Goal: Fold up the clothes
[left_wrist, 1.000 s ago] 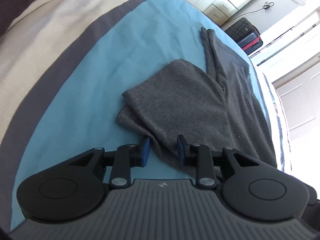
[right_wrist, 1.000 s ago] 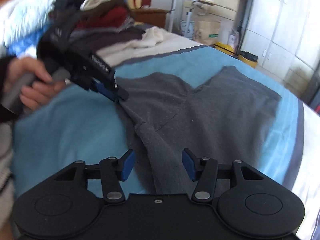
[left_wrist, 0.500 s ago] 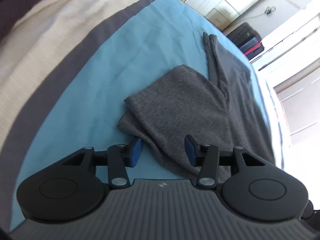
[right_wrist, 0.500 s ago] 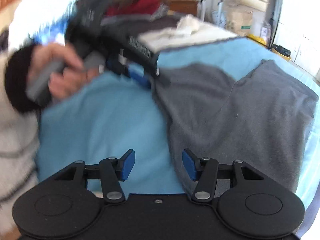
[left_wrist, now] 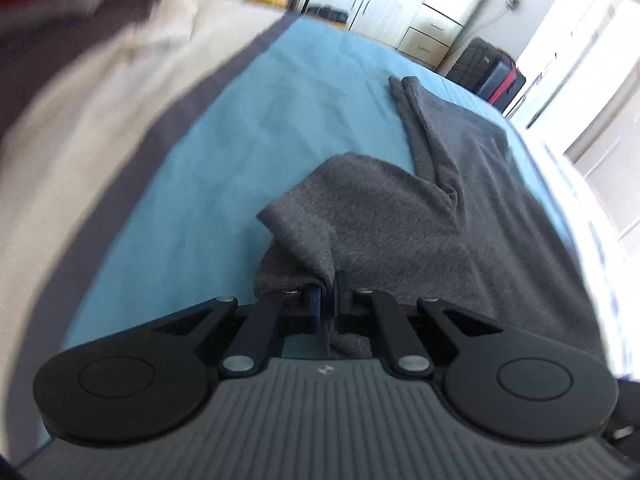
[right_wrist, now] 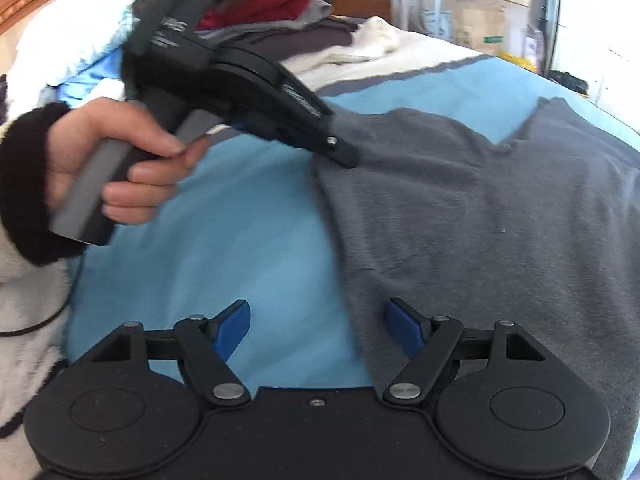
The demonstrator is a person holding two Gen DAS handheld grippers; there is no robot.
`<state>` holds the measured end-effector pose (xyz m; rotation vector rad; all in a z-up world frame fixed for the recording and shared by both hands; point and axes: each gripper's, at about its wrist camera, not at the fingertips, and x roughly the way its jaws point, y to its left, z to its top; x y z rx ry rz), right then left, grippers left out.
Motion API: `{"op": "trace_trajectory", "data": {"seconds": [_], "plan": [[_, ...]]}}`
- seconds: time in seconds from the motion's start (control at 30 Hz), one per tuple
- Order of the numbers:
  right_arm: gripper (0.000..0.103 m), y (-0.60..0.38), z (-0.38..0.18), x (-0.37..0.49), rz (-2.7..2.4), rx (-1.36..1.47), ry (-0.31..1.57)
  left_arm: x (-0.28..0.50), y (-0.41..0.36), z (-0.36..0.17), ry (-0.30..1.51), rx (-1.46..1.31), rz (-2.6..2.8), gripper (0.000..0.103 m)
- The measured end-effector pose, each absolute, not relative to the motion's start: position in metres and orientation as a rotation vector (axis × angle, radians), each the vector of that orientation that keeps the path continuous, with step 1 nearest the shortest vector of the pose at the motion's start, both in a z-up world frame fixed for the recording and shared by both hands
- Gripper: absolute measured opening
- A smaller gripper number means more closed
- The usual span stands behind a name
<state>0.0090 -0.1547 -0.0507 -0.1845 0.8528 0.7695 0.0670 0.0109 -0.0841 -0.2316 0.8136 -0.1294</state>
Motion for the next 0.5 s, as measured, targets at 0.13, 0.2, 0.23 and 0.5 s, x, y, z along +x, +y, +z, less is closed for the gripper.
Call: {"op": "trace_trajectory", "data": {"seconds": [0.13,0.2,0.23,0.5], "plan": [[0.079,-0.173,-0.035,-0.001,0.740,-0.098,0.826,0.051,-0.012,-0.062,0.695,-0.111,-0.144,0.004],[0.079,-0.188,-0.031,-0.004,0.683,-0.126,0.813,0.042,-0.017,-0.043,0.613,-0.124,-0.209,0.004],[0.079,-0.196,-0.032,-0.005,0.637,-0.175,0.813,0.038,-0.020,-0.033,0.582,-0.136,-0.241,0.004],[0.079,-0.271,-0.051,-0.003,0.608,0.119,0.905,0.040,-0.101,-0.025,0.663,-0.074,-0.578,0.009]]}}
